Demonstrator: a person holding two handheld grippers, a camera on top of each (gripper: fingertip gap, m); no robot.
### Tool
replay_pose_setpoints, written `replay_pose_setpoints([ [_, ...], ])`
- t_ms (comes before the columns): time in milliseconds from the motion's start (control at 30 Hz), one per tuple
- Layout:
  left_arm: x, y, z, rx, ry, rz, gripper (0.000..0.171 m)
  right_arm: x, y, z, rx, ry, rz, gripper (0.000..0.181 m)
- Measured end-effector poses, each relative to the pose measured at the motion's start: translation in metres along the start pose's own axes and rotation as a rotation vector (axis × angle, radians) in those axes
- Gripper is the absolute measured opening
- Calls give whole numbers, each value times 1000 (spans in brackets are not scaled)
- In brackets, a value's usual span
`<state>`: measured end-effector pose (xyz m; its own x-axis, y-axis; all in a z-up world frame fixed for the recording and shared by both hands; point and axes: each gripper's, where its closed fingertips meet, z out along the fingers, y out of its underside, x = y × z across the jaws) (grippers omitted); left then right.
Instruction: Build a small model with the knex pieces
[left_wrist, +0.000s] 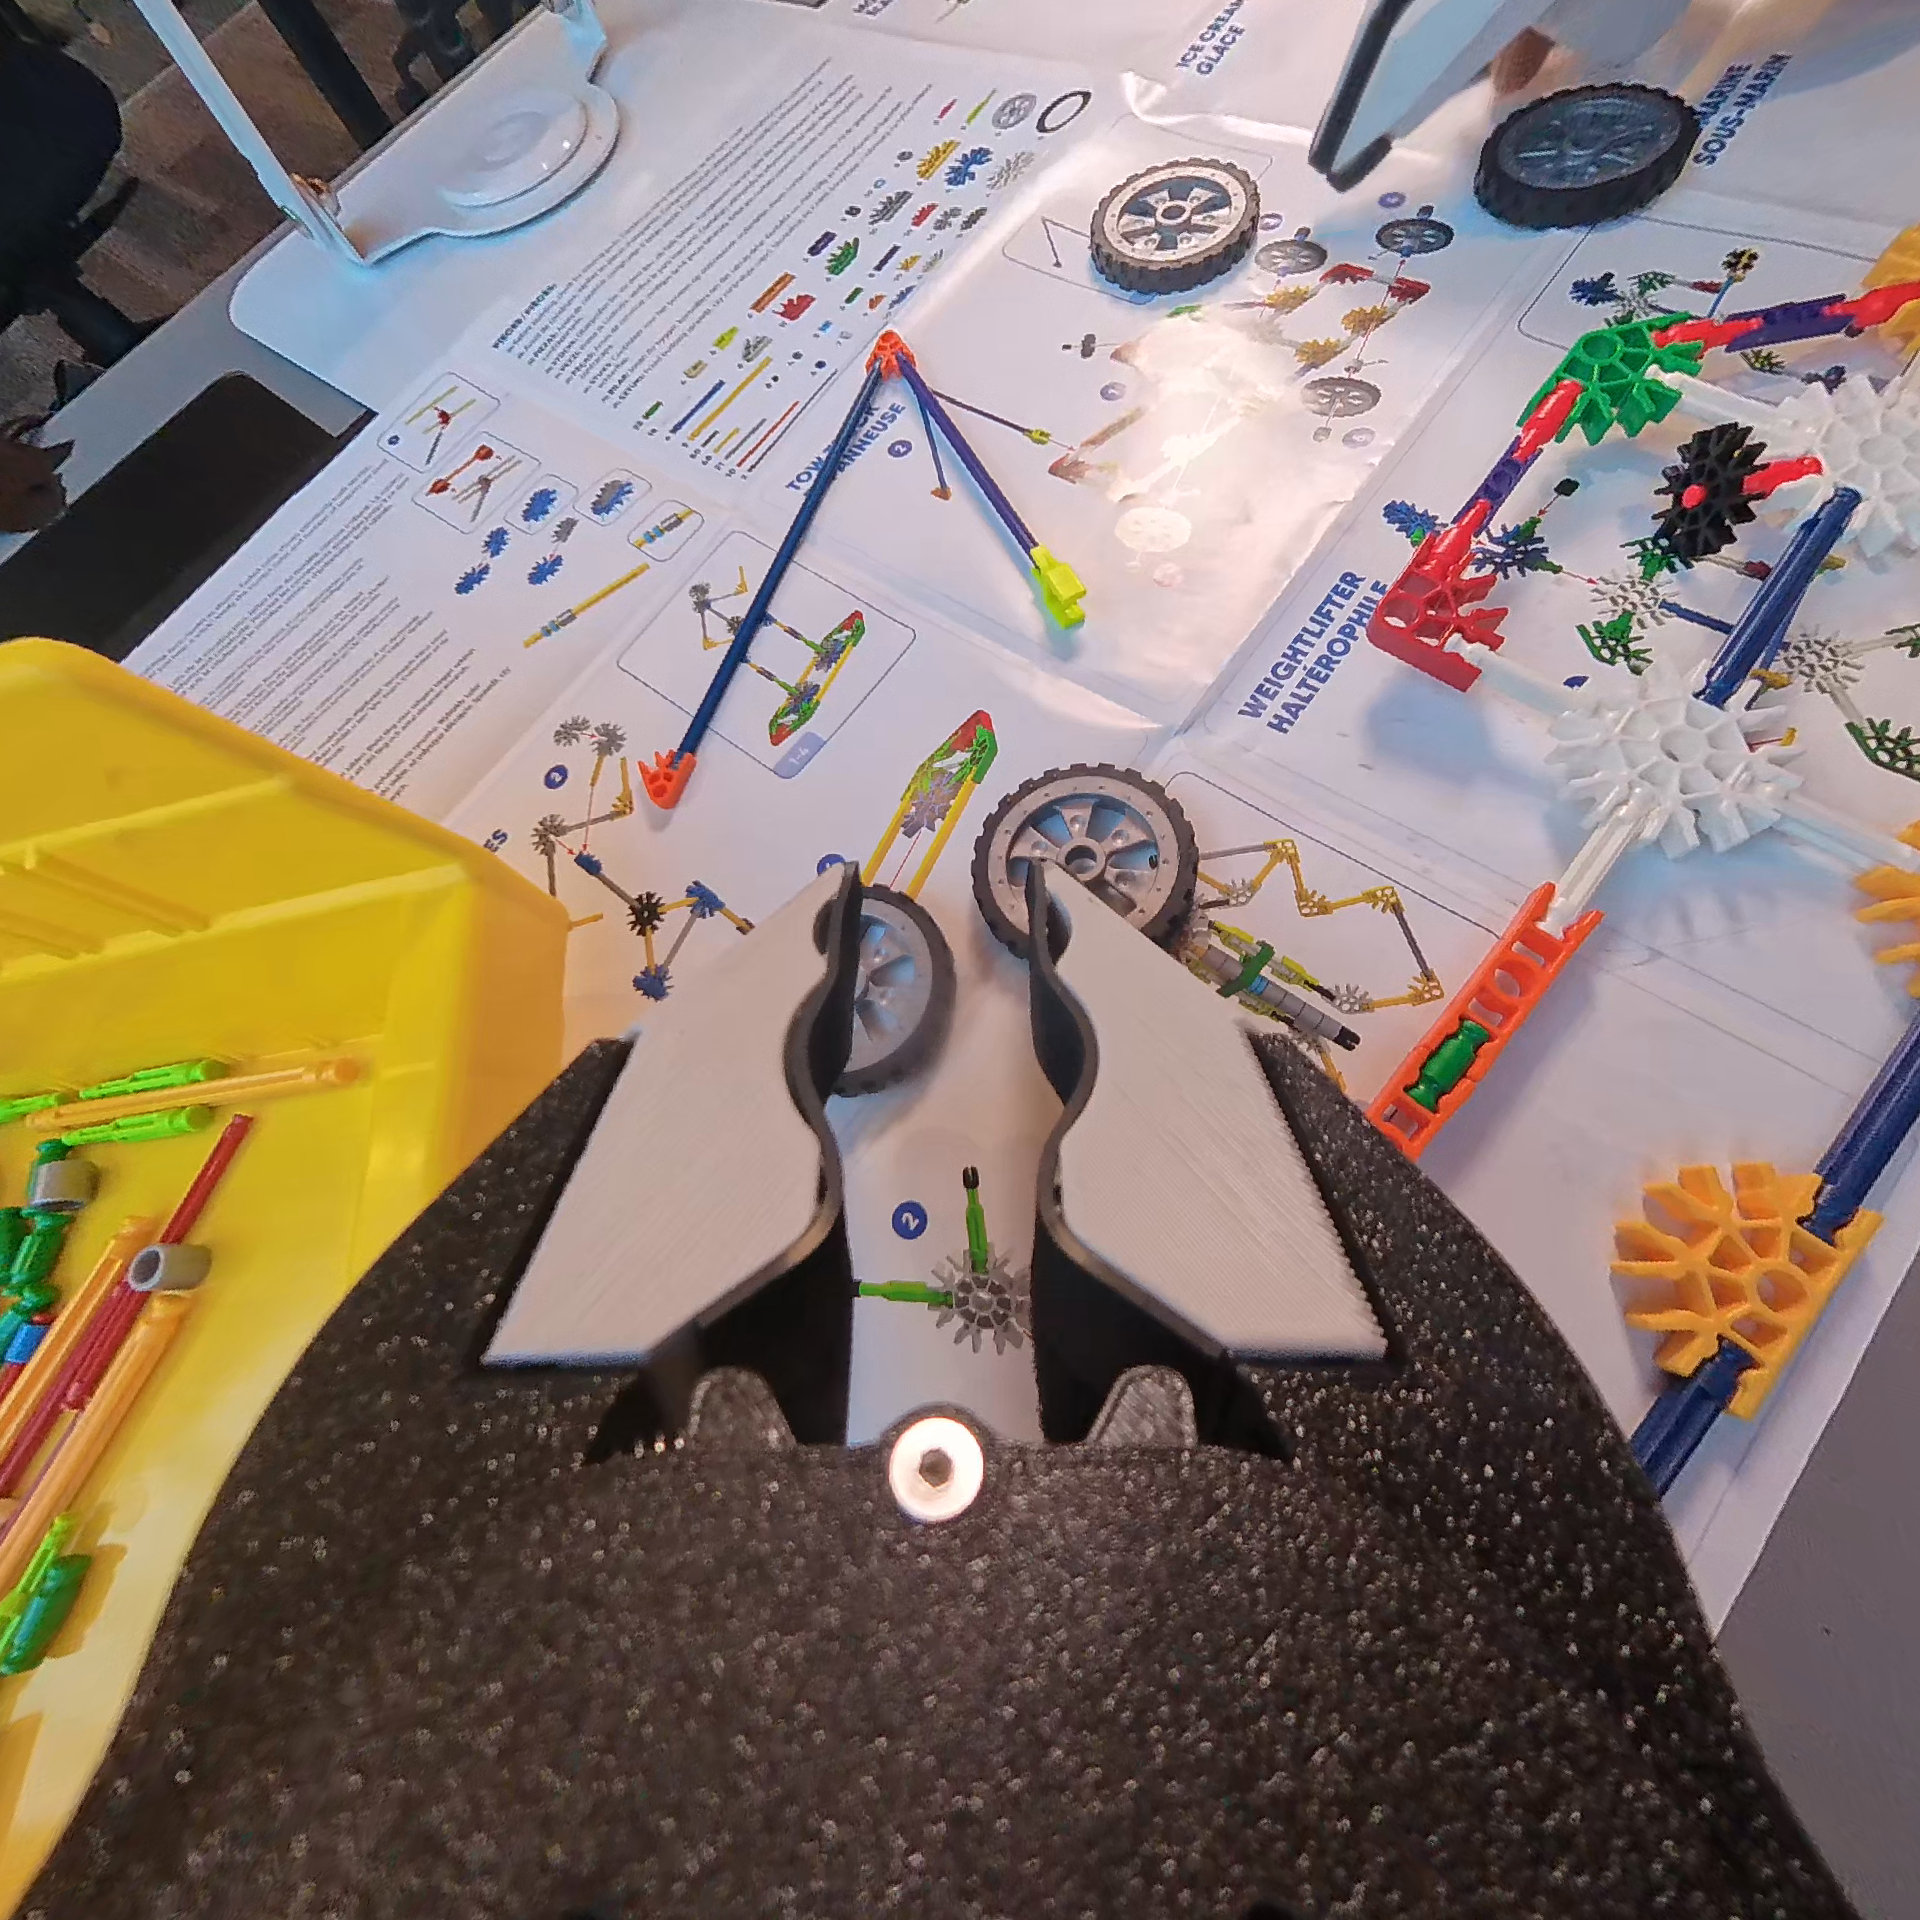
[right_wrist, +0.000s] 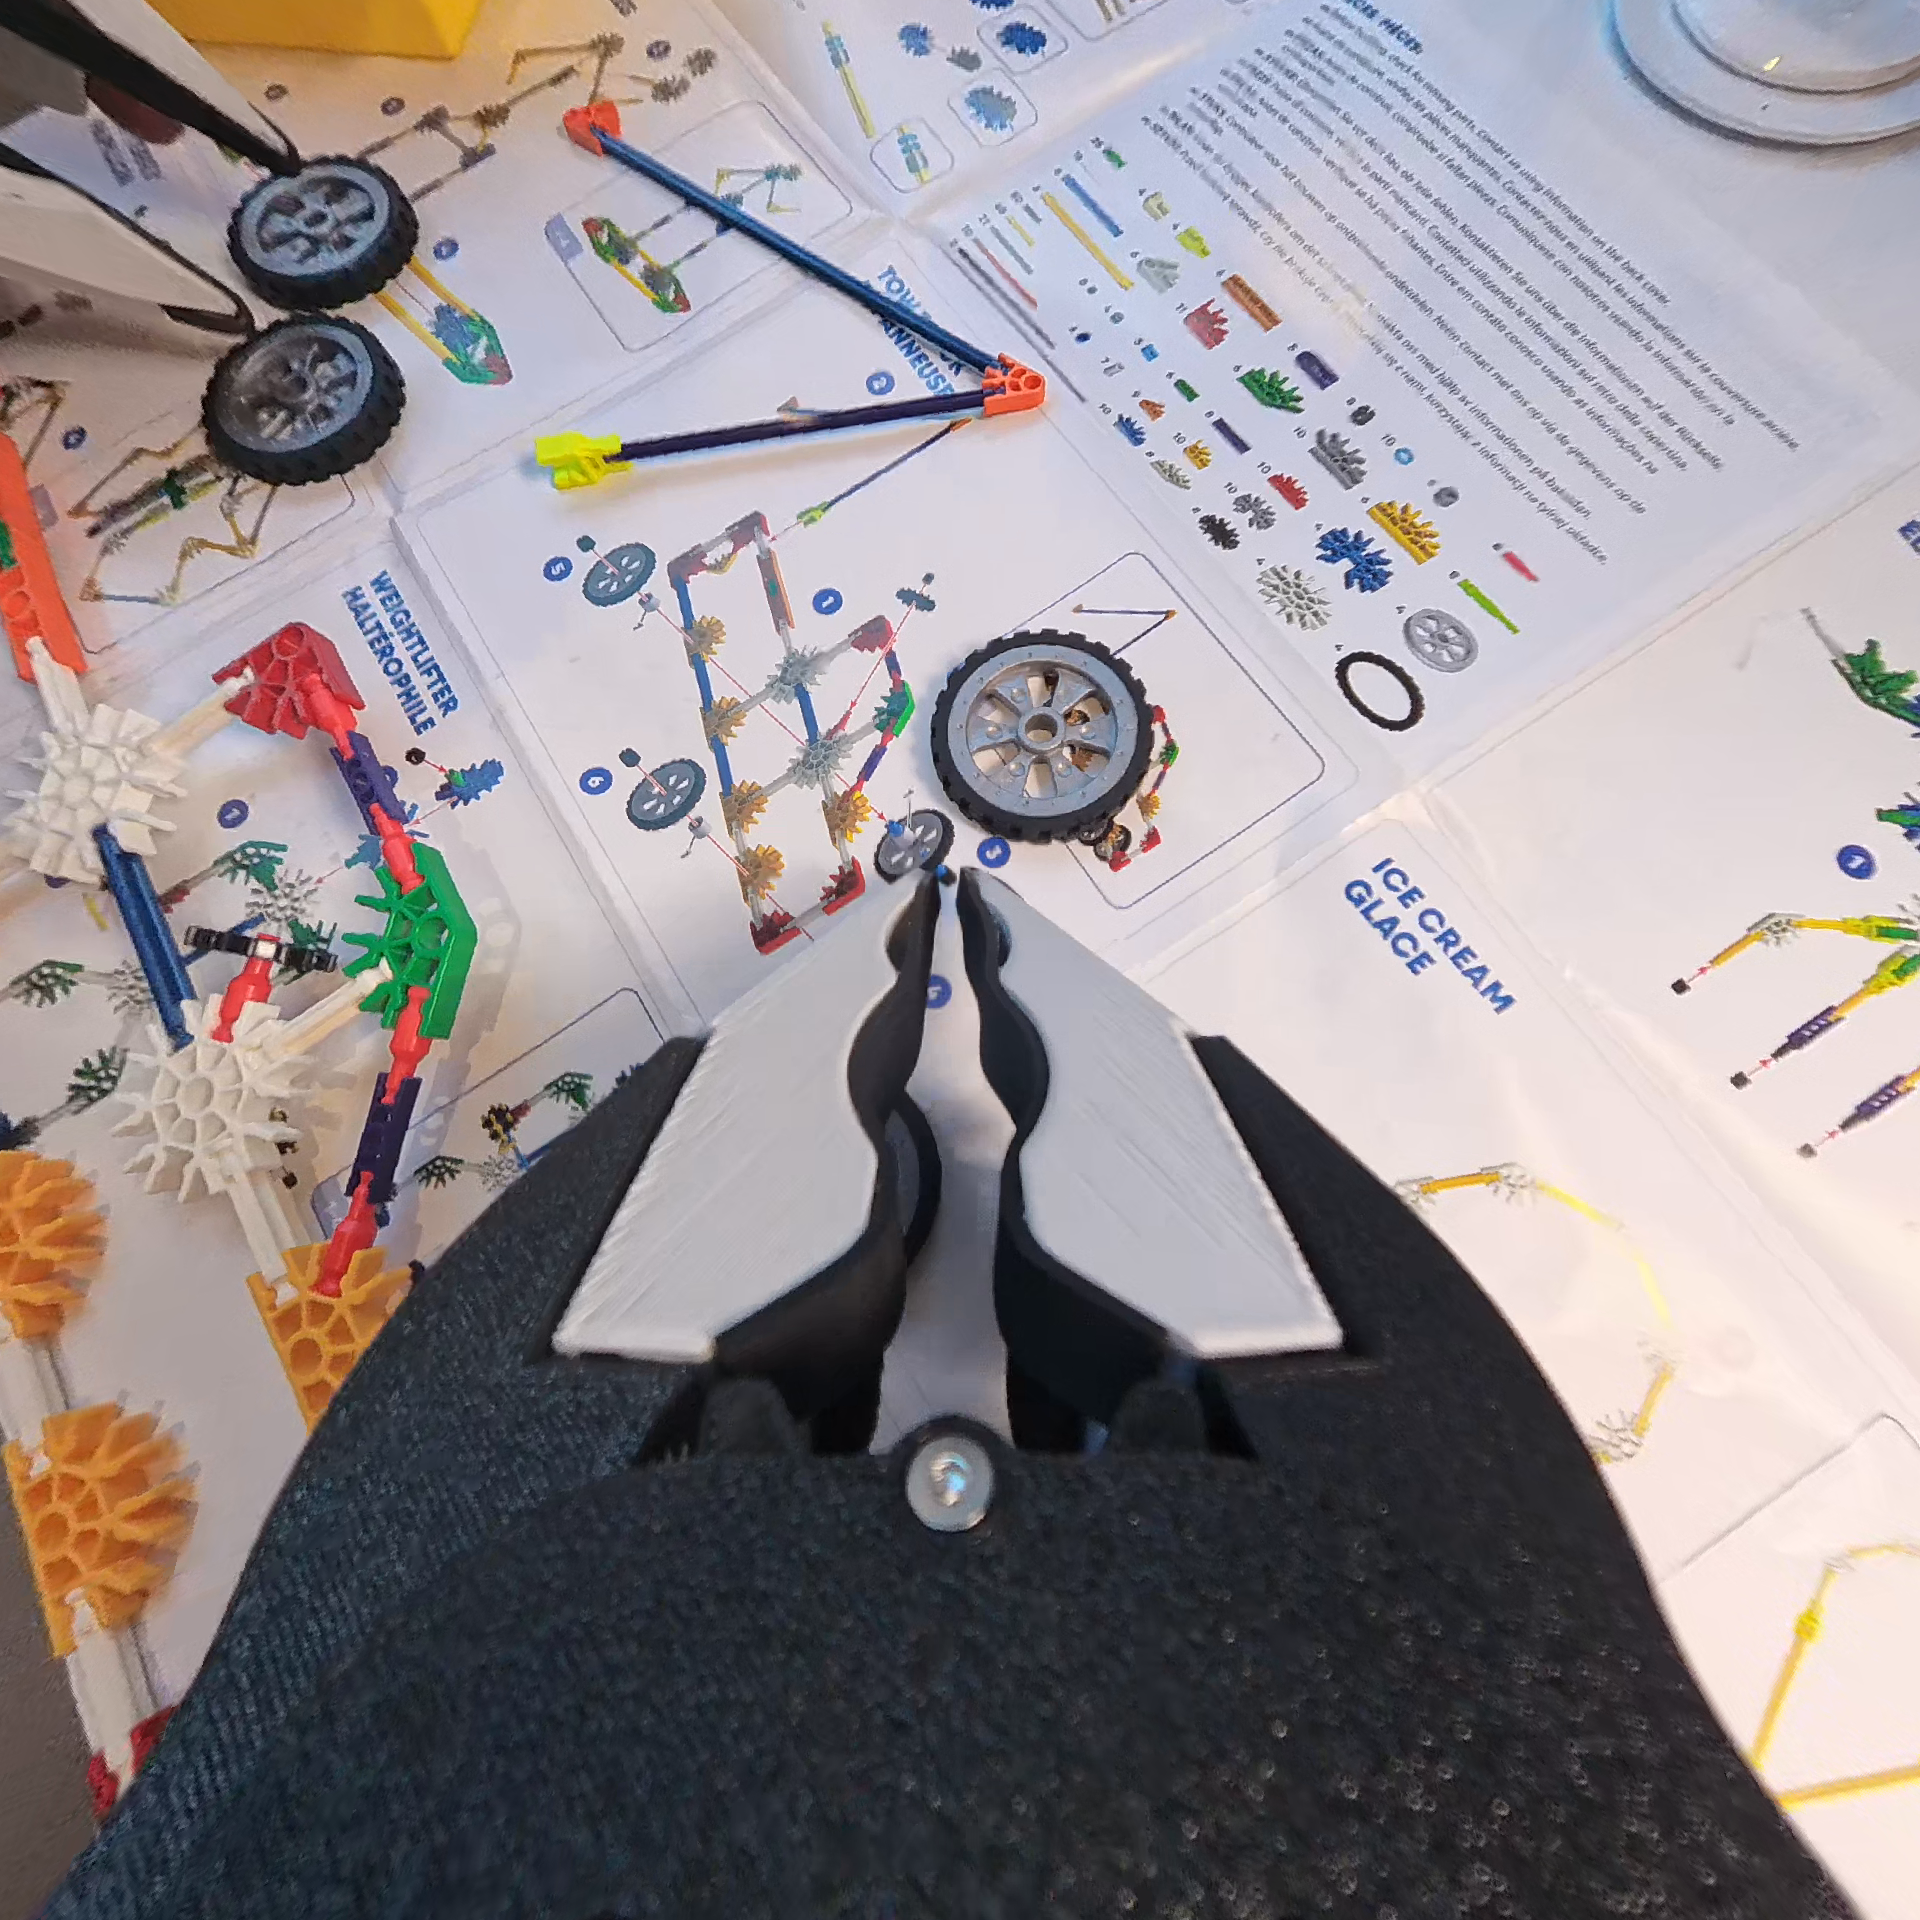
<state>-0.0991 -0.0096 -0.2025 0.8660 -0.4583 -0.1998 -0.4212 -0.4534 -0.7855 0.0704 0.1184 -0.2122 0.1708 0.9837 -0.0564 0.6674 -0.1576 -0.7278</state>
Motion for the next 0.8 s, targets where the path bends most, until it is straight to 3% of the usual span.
replay_pose_setpoints([
  [433, 0, -1, -1, 6, 1, -4, 29, 16, -38, -33, 185, 65, 88, 4],
  [667, -1, -7, -4, 53, 27, -43, 30, -25, -69, -27, 271, -21, 73, 10],
  [800, -2, -10, -6, 73, 38, -61, 30, -30, -95, -61, 342, 58, -44, 12],
])
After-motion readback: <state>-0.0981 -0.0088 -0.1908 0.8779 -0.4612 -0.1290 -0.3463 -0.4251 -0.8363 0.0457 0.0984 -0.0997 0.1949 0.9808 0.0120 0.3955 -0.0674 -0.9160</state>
